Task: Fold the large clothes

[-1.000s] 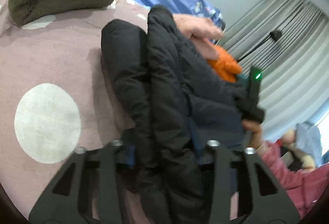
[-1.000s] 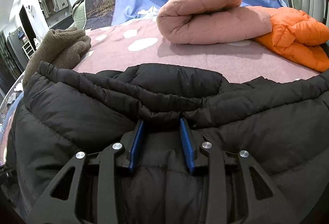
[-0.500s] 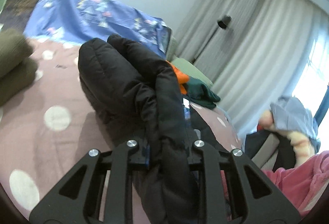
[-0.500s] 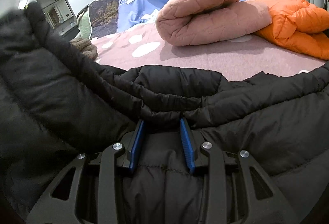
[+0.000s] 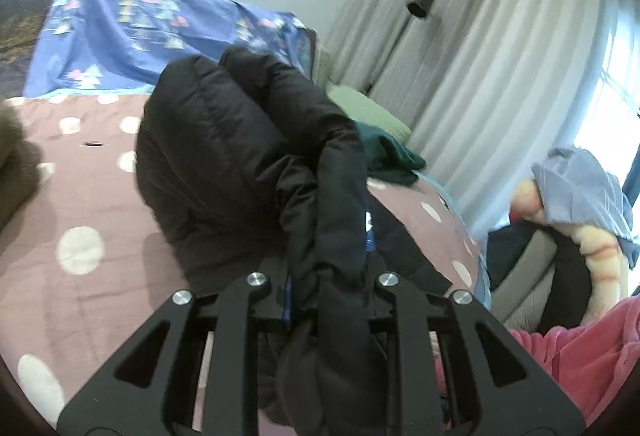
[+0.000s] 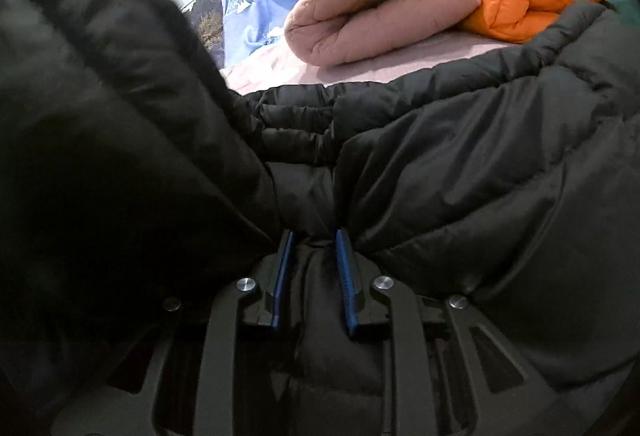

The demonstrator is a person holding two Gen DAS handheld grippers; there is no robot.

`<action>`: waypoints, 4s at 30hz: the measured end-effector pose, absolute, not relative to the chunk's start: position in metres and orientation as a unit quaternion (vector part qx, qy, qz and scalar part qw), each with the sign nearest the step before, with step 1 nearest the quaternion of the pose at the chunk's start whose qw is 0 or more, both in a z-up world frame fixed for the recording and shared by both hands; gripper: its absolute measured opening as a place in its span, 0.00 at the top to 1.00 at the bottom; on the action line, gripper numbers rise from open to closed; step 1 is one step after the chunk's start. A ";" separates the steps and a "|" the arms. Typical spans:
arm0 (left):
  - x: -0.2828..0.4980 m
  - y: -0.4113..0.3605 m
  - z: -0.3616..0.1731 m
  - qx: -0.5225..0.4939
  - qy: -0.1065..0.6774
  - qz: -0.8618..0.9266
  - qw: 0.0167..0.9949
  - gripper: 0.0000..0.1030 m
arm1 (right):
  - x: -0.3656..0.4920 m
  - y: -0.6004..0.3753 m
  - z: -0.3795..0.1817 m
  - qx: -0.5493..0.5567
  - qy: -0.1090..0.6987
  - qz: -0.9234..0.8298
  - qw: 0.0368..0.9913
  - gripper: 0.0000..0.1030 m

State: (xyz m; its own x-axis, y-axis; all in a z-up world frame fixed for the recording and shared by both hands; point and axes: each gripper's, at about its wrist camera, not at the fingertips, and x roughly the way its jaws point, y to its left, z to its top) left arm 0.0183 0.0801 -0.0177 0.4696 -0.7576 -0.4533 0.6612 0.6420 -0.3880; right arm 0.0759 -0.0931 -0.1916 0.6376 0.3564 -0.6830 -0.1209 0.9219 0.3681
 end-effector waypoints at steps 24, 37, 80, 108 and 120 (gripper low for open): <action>0.005 -0.031 -0.028 0.074 0.343 -0.418 0.838 0.76 | -0.036 -0.131 -0.183 0.245 0.423 0.243 0.838 0.88; 0.002 -0.128 -0.064 0.095 0.362 -0.430 0.822 0.61 | -0.060 -0.319 -0.147 0.468 0.307 0.173 0.811 0.35; 0.021 -0.145 -0.091 0.140 0.357 -0.428 0.819 0.52 | -0.087 -0.338 -0.106 0.231 0.329 0.132 0.906 0.40; 0.051 -0.133 -0.053 0.116 0.312 -0.427 0.841 0.51 | -0.147 -0.342 -0.187 0.386 0.353 0.054 0.851 0.93; 0.099 -0.145 -0.100 0.167 0.340 -0.365 0.851 0.51 | -0.162 -0.319 -0.137 0.269 0.354 0.021 0.896 0.57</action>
